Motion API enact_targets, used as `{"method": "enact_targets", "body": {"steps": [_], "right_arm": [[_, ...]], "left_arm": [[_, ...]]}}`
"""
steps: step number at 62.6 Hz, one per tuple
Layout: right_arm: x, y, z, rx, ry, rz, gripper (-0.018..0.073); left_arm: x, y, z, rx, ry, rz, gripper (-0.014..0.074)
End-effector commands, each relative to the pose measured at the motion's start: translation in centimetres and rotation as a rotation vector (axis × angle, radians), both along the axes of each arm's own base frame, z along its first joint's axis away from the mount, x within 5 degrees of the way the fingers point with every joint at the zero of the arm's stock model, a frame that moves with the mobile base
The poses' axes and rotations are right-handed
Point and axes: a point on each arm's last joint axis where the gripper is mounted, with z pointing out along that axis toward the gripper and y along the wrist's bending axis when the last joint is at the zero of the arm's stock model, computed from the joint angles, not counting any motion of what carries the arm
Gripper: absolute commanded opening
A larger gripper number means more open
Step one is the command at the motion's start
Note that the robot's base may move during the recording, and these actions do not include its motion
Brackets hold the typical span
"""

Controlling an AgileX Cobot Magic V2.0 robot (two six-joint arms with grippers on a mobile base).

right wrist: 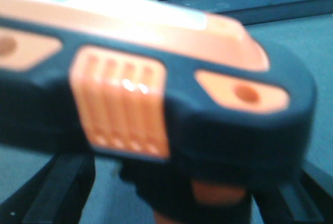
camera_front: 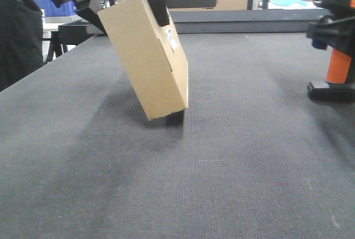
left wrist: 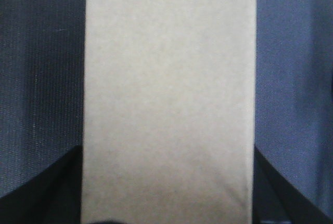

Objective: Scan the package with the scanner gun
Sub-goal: 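Set the box back down with the left gripper and release it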

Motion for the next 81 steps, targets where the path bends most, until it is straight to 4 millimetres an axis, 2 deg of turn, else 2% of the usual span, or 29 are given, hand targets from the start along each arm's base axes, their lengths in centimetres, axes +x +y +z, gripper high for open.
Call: {"method": "enact_targets", "body": {"steps": [1,9,19,33,43,56,70,76,81], "right_arm": [[-1.3,0.0,-0.1,-0.016,-0.009,0.011,0.0481],[-3.4,-0.2,0.1,-0.025,-0.023,0.004,0.0481],[-5.4,-0.3,0.5,-0.025,-0.022,0.004,0.0476],[-7.2,-0.3,1.3,-0.017,-0.026,0.007,0.0476],[-7.5,-0.3,1.2,-0.011,-0.004,0.012,0.0476],[-7.5,-0.2,1.1,-0.008,0.01,0.014,0.0476],[-7.5,-0.2,1.1,-0.008,0.01,0.014,0.0476],[-7.5,-0.2,1.1,-0.008,0.01,0.014,0.0476],[-7.5,-0.2,1.1,-0.008,0.01,0.014,0.0476]], "left_arm": [[0.0,0.2,0.7,-0.008,-0.031,0.006,-0.0111],[0.5,1.3,0.7,0.021,-0.038,0.027,-0.0111],[1.4,3.8,0.8,0.116,-0.054,0.064,-0.0111],[2.5,6.5,0.9,0.217,-0.093,0.051,-0.0111],[2.6,6.8,0.8,0.243,-0.103,0.04,-0.0111],[2.0,7.0,0.5,0.373,-0.059,0.018,-0.0111],[2.0,7.0,0.5,0.362,-0.048,0.05,-0.0106],[1.9,7.0,0.5,0.356,-0.045,0.05,-0.0037],[1.9,7.0,0.5,0.356,-0.045,0.05,0.0088]]}}
